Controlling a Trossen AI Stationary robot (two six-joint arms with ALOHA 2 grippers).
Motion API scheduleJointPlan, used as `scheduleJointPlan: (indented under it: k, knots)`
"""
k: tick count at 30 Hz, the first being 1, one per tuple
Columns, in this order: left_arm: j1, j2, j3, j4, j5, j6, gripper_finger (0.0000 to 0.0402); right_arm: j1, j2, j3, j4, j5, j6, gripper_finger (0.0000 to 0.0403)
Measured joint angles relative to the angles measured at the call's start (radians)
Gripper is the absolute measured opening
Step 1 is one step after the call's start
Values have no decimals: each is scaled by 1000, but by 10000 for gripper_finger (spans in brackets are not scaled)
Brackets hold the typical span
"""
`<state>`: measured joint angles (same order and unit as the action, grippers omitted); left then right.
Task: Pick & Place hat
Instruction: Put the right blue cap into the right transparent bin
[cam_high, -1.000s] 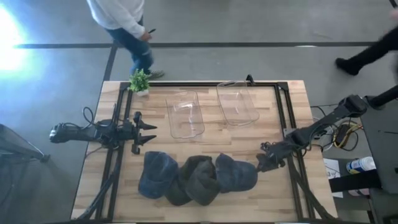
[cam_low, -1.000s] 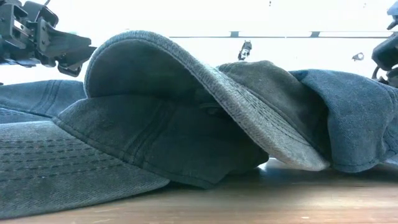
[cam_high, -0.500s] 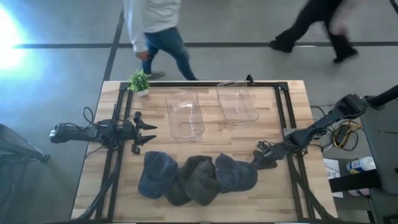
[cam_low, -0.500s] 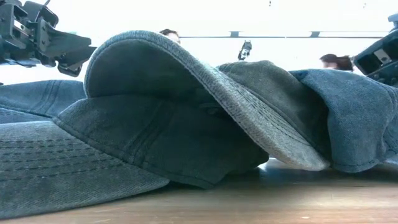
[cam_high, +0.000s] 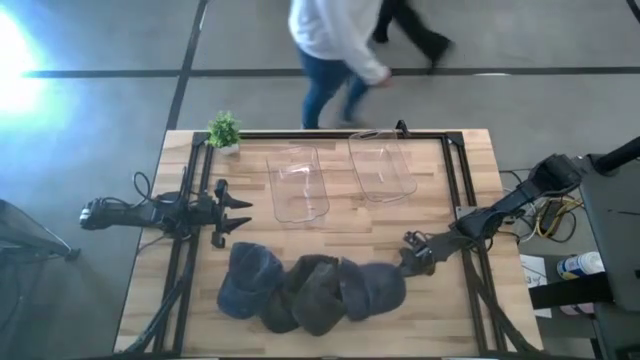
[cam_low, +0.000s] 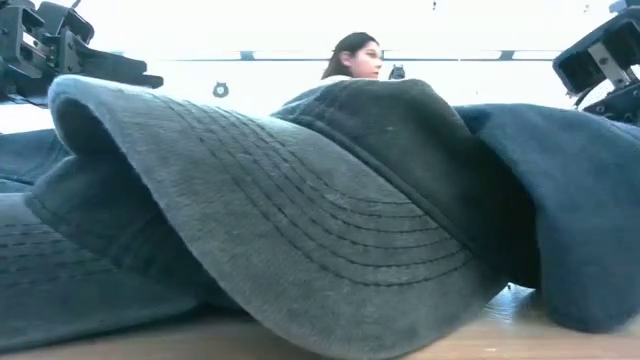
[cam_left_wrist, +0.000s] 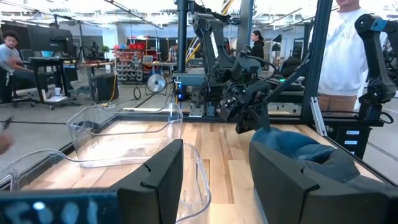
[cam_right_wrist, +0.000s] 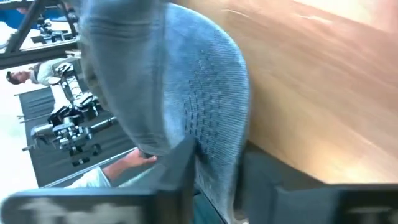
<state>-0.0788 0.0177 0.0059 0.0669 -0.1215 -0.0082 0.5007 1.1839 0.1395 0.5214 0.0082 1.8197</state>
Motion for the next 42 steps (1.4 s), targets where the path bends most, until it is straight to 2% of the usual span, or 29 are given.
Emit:
scheduleJointPlan:
  k: [3,4,10,13,17,22,27,29,32,37,42]
  knots:
    - [0,0,0,0,0,0,177,-2,11,21,14,34,-18,28]
    - [0,0,0,0,0,0,177,-3,10,28,16,51,-22,21]
    - [0,0,0,0,0,0,177,-3,-86,71,-13,164,-98,14]
    - [0,0,0,0,0,0,177,-3,-176,118,-57,277,-197,13]
    - [0,0,0,0,0,0,177,-3,-307,211,-221,531,-356,13]
    - [0,0,0,0,0,0,177,-5,-419,363,-571,889,-511,12]
    - [0,0,0,0,0,0,177,-11,-449,495,-887,1247,-475,12]
    - [0,0,0,0,0,0,177,-38,-450,526,-959,1334,-422,12]
    - [0,0,0,0,0,0,177,-135,-432,539,-1004,1314,-338,12]
    - [0,0,0,0,0,0,177,-356,-356,492,-1022,1051,-218,12]
    - [0,0,0,0,0,0,177,-487,-262,429,-995,873,-56,12]
